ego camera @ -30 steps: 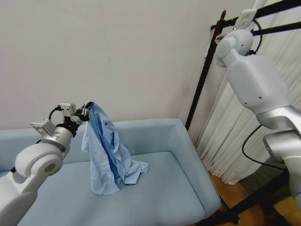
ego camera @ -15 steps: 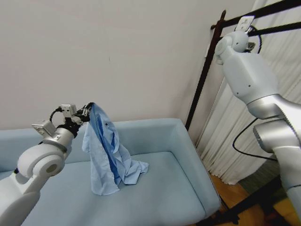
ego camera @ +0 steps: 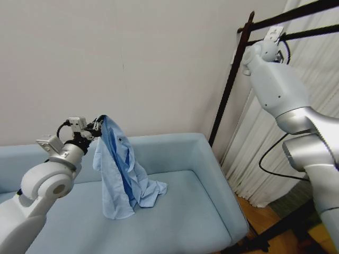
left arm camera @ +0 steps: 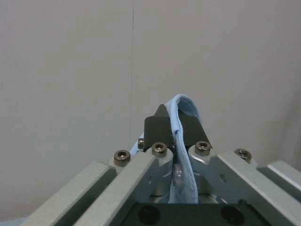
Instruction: Pick up the clothes from the sofa and hang them on the clothes hanger.
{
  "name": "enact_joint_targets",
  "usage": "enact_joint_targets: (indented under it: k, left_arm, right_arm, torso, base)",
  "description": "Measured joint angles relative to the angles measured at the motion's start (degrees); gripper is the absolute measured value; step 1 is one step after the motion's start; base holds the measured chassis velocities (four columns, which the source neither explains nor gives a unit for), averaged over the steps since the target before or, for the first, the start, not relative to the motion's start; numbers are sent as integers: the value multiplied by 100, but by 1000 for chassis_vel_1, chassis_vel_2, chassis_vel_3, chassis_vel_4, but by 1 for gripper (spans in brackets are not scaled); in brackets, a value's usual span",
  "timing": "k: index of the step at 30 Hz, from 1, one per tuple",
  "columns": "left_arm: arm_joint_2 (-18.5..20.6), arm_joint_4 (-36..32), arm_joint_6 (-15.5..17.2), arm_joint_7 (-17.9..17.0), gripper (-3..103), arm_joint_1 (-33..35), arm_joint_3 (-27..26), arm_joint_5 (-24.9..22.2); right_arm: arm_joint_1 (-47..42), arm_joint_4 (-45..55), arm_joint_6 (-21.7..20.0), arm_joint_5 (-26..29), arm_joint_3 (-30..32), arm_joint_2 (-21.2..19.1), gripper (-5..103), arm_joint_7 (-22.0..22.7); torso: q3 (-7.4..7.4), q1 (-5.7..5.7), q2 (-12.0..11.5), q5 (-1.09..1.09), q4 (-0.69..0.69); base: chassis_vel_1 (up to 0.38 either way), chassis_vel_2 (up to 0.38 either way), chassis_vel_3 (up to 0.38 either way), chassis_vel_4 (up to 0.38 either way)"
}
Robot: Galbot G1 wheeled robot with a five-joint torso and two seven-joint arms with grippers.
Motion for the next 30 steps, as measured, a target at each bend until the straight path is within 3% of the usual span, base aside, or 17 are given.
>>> enact_joint_targets:
  k: [4,5,7,12,14,17,19,21,30]
  left_arm:
    - [7,0,-7,-2,1,0,-11,-3]
    - [7,1,-9,-4,1,0,-11,-4]
    - [5,0,-10,-4,1,-1,-11,-5]
    - [2,0,-14,-10,1,-20,-13,-8]
    - [2,0,-14,-11,1,-21,-15,-8]
    - [-3,-6,-16,-19,1,-20,-25,-10]
    - [-5,-8,-17,-20,1,-19,-25,-10]
    - [-10,-17,-18,-24,1,-19,-26,-10]
    - [6,-20,-22,-30,1,-25,-42,-15]
  right_arm:
    - [-22,26,14,2,-11,-22,64,-2]
    - [-29,36,21,2,-19,-37,53,-2]
    - [-34,39,27,1,-24,-45,53,-1]
    - [-42,45,43,-4,-37,-69,27,4]
    - [-43,48,43,-4,-38,-72,27,5]
    - [-62,97,50,12,-58,-109,10,16]
    - [-64,100,53,13,-60,-115,10,18]
    - [-98,156,61,29,-78,-156,2,21]
    - [-265,482,126,-19,-160,-379,2,5]
  torso:
    - [0,0,0,1,-1]
    - [0,0,0,0,-1]
    - [0,0,0,0,-1]
    - [0,0,-1,0,-1]
    - [0,0,0,0,-1]
    - [0,0,0,0,-1]
    - [0,0,-1,0,-1]
    - [0,0,-1,1,-1]
    - [0,0,0,1,0]
  base:
    - [0,0,0,0]
    - [0,0,0,0]
    - [0,0,0,0]
    - [0,0,0,0]
    - [0,0,0,0]
    - [0,0,0,0]
    - [0,0,0,0]
    - [0,0,0,0]
    - [0,0,0,0]
